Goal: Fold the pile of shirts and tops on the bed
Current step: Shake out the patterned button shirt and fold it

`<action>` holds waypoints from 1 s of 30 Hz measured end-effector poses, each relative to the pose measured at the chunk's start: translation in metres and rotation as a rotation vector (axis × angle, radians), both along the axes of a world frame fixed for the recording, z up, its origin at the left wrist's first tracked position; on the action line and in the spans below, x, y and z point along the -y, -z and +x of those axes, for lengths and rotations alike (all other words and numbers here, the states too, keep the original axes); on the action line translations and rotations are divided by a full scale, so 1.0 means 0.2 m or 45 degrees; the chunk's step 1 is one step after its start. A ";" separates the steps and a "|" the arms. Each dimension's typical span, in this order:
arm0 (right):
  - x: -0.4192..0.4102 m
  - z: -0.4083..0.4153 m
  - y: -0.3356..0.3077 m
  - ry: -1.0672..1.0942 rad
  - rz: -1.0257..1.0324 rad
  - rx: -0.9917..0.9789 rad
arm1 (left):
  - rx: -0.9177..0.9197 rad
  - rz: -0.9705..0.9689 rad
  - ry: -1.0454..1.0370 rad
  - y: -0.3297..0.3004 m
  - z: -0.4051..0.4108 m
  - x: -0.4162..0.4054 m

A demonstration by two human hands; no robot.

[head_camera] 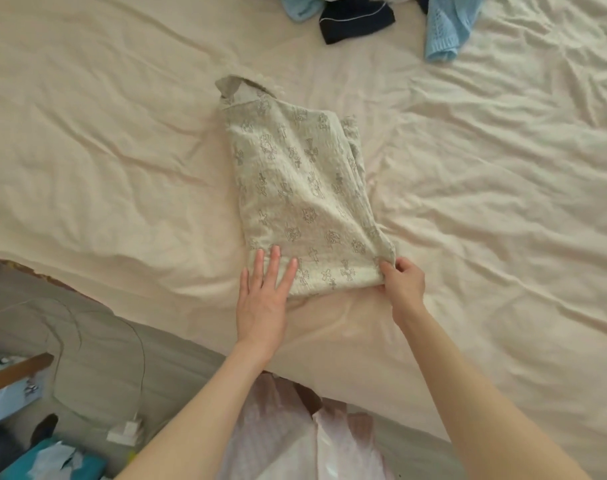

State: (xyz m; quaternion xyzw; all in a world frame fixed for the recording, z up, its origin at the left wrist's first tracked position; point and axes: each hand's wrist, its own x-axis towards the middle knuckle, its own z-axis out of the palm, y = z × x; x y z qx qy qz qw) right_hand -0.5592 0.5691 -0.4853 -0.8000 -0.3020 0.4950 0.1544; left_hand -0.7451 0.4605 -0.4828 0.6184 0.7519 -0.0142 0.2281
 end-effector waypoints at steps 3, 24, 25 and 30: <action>0.03 -0.02 -0.01 -0.006 0.017 0.047 | 0.044 -0.040 0.003 0.00 -0.02 0.01; -0.23 -0.15 -0.03 -0.633 0.544 0.429 | -0.101 -0.103 0.044 0.06 -0.06 -0.55; -0.28 -0.19 -0.02 -0.726 0.610 0.428 | -0.126 -0.139 0.038 0.09 -0.04 -0.55; -0.49 -0.39 0.06 -0.894 0.543 0.301 | -0.167 -0.143 0.041 0.14 0.01 -0.57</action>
